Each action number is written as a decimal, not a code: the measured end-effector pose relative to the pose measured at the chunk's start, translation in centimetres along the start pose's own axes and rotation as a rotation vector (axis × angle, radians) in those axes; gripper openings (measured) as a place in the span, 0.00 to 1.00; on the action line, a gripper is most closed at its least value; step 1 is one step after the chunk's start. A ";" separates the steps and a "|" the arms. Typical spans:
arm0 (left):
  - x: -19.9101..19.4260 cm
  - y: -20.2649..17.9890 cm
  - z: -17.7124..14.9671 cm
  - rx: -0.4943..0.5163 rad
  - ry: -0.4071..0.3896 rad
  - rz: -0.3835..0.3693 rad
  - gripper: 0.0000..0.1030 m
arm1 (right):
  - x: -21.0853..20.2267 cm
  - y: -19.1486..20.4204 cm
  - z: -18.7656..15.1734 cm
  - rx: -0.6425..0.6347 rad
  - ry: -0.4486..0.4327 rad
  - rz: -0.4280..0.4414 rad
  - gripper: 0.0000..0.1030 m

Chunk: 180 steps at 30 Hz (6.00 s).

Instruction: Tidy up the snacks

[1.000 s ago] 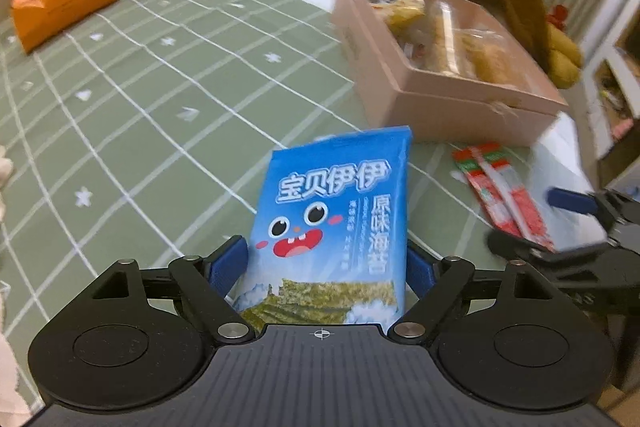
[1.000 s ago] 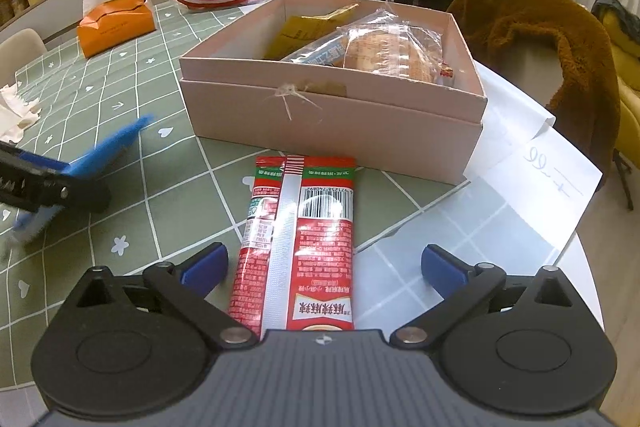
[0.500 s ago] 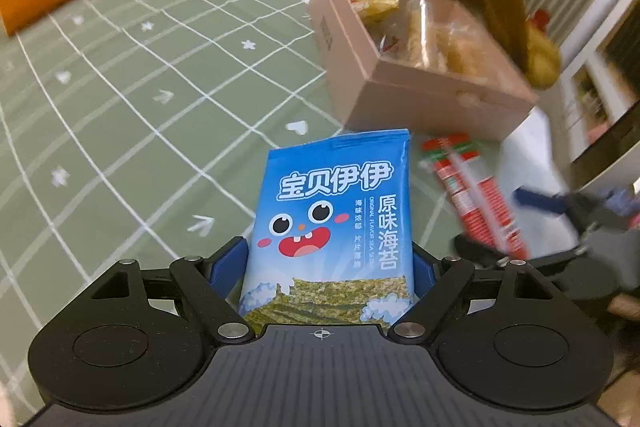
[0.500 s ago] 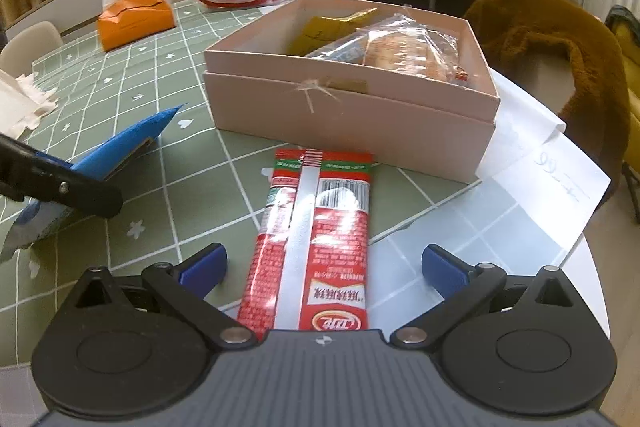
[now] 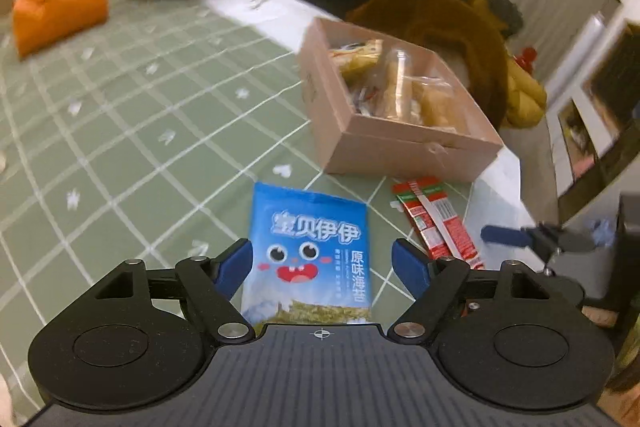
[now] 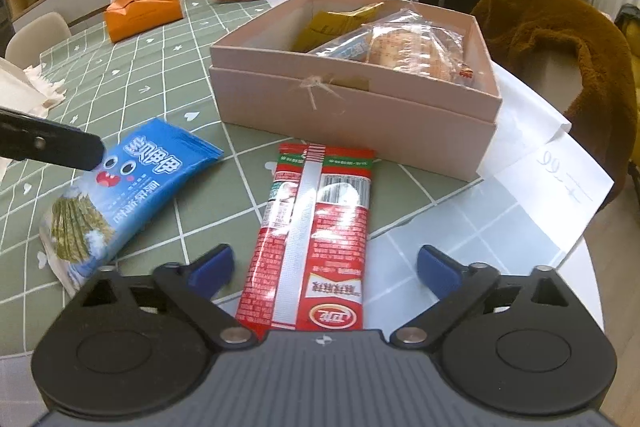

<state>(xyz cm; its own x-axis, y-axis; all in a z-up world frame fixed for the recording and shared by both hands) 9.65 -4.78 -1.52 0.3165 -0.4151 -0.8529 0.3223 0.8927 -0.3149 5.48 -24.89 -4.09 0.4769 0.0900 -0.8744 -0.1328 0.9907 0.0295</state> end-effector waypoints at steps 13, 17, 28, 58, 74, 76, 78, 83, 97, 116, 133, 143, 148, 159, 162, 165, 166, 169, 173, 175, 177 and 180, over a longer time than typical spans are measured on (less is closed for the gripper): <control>3.9 -8.0 3.0 -0.043 0.089 -0.114 0.78 | -3.6 -1.7 -0.4 -0.071 -0.056 -0.074 0.91; 7.9 -12.5 2.9 0.075 0.164 -0.014 0.73 | -3.6 -4.6 -1.9 0.029 -0.025 -0.122 0.91; 11.4 -16.5 1.3 0.335 0.152 0.221 0.63 | -4.6 -6.5 -6.6 0.111 0.009 -0.178 0.91; -0.4 3.3 -4.2 -0.147 0.032 0.142 0.50 | -1.6 8.9 2.3 0.000 0.068 0.225 0.90; -2.0 7.1 -5.4 -0.213 0.025 0.359 0.50 | 3.2 14.4 6.4 -0.034 0.171 0.129 0.91; -2.0 7.0 -5.4 -0.208 0.026 0.355 0.51 | 3.4 14.7 6.1 -0.082 0.175 0.090 0.91; -2.0 6.8 -5.5 -0.204 0.026 0.343 0.51 | 3.0 14.1 5.4 -0.104 0.167 0.078 0.91; -1.5 5.8 -5.4 -0.185 0.028 0.317 0.51 | 1.6 10.1 2.6 -0.128 0.110 0.042 0.91; -3.1 -0.7 -3.2 -0.095 -0.056 0.147 0.50 | -3.4 4.2 0.8 -0.098 0.013 0.049 0.79; 3.0 -8.1 19.5 0.154 -0.117 -0.165 0.54 | -15.5 -7.2 21.2 0.153 -0.279 0.020 0.81; 3.7 -0.1 14.0 -0.012 -0.110 -0.086 0.50 | 3.4 -7.3 19.7 0.253 0.227 0.082 0.79; 1.9 -0.5 6.2 0.031 -0.154 0.086 0.50 | -7.1 -6.6 14.3 0.229 -0.333 0.096 0.85; 2.5 1.0 2.0 0.022 -0.170 0.228 0.50 | -4.2 -3.7 9.4 0.258 -0.216 0.014 0.87; 4.9 1.2 0.1 0.145 -0.242 0.318 0.55 | 2.9 4.0 2.6 0.184 -0.088 -0.130 0.87; 5.1 1.1 0.4 0.151 -0.252 0.319 0.56 | 3.0 2.9 2.7 0.229 -0.116 -0.155 0.88; 5.5 0.9 1.0 0.155 -0.250 0.313 0.56 | 3.3 2.6 2.7 0.226 -0.138 -0.165 0.91; 5.6 0.8 1.1 0.159 -0.252 0.311 0.54 | 3.3 2.6 2.7 0.230 -0.144 -0.168 0.92; 5.6 0.8 1.1 0.164 -0.256 0.303 0.54 | 3.3 2.5 2.6 0.245 -0.160 -0.181 0.95; 5.5 0.9 1.0 0.163 -0.257 0.283 0.54 | 3.1 1.9 1.9 0.279 -0.171 -0.203 0.99; 5.6 0.7 1.0 0.173 -0.255 0.296 0.54 | 3.0 1.7 1.8 0.289 -0.169 -0.210 0.99; 5.6 0.7 1.0 0.173 -0.256 0.298 0.54 | 3.0 1.6 1.7 0.297 -0.169 -0.215 0.99; 5.6 0.8 1.0 0.172 -0.257 0.295 0.54 | 3.0 1.6 1.6 0.297 -0.169 -0.215 1.00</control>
<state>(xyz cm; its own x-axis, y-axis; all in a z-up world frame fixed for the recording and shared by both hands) 12.54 -6.55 -6.10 0.6225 -0.1963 -0.7576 0.3221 0.9465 0.0194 8.13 -22.90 -5.86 0.6061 -0.1318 -0.7844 0.2309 0.9728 0.0150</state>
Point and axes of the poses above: each gripper's, at about its wrist camera, not at the fingertips, and x roughly the way its jaws point, y to its left, z to its top, the point moved 7 cm from there along x, roughly the way its jaws point, and after that the axes turned 12 degrees about y, right-handed, at the moved point
